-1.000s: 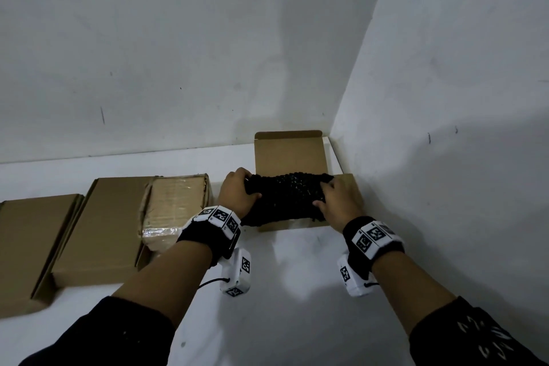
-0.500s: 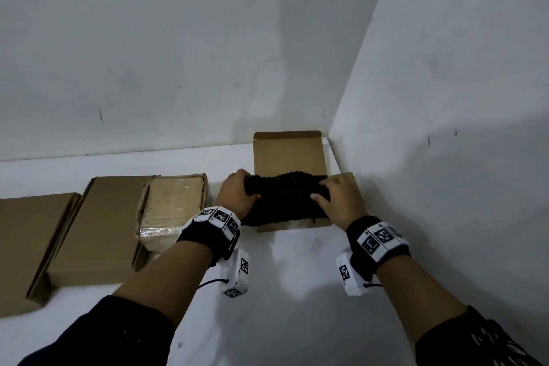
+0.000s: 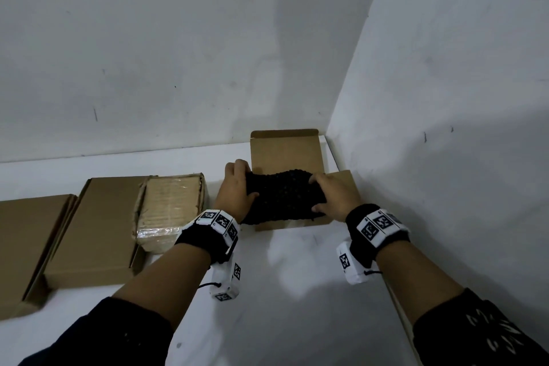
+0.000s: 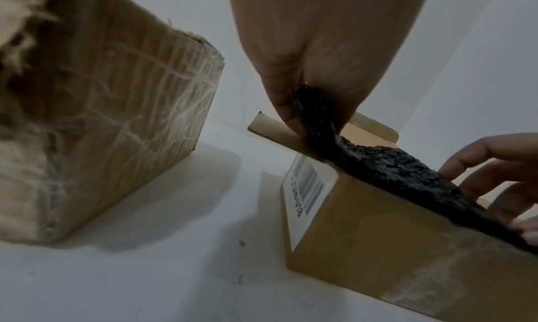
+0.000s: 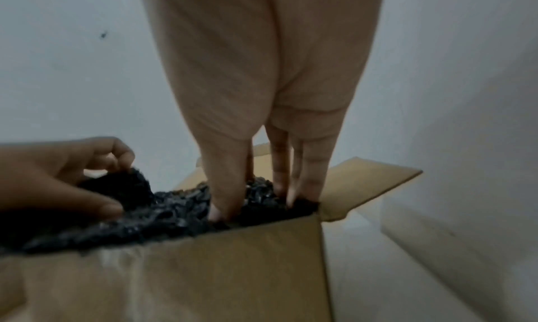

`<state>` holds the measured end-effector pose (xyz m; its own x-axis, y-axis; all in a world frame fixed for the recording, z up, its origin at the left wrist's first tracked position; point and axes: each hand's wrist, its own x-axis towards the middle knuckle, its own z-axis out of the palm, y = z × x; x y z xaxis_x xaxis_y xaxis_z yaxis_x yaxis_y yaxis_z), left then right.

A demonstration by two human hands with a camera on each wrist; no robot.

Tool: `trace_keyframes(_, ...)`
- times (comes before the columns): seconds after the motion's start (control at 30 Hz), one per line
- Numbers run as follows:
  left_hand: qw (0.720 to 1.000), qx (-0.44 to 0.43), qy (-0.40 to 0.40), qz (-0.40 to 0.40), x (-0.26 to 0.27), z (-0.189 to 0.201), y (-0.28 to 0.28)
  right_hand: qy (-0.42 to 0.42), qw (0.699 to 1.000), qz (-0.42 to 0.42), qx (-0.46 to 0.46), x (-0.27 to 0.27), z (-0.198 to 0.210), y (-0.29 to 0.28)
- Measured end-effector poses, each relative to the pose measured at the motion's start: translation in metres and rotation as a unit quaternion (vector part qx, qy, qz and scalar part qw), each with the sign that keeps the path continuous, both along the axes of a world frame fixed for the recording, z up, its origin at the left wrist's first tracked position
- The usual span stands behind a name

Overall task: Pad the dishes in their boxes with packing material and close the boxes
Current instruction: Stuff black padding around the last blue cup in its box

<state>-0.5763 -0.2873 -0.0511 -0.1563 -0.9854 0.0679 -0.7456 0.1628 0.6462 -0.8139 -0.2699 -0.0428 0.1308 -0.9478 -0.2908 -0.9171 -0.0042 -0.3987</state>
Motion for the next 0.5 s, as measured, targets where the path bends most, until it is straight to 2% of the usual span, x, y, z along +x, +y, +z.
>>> trace_keyframes(0.13,0.999,0.010,-0.039,-0.022,0.000,-0.002,-0.004,0.094,0.991,0.064,-0.072,-0.006,0.000,-0.005)
trace_keyframes(0.33,0.989,-0.007,-0.120,-0.084,-0.002,-0.007,-0.004,0.025,0.998,0.052,-0.028,-0.020,-0.004,-0.005)
trace_keyframes(0.4,0.974,-0.027,-0.191,-0.116,0.000,-0.003,-0.001,0.020,0.998,0.047,-0.022,-0.021,-0.004,-0.006)
trace_keyframes(0.5,0.934,-0.055,-0.310,-0.166,0.001,0.004,-0.001,0.069,0.995,0.058,-0.052,-0.020,-0.004,-0.008)
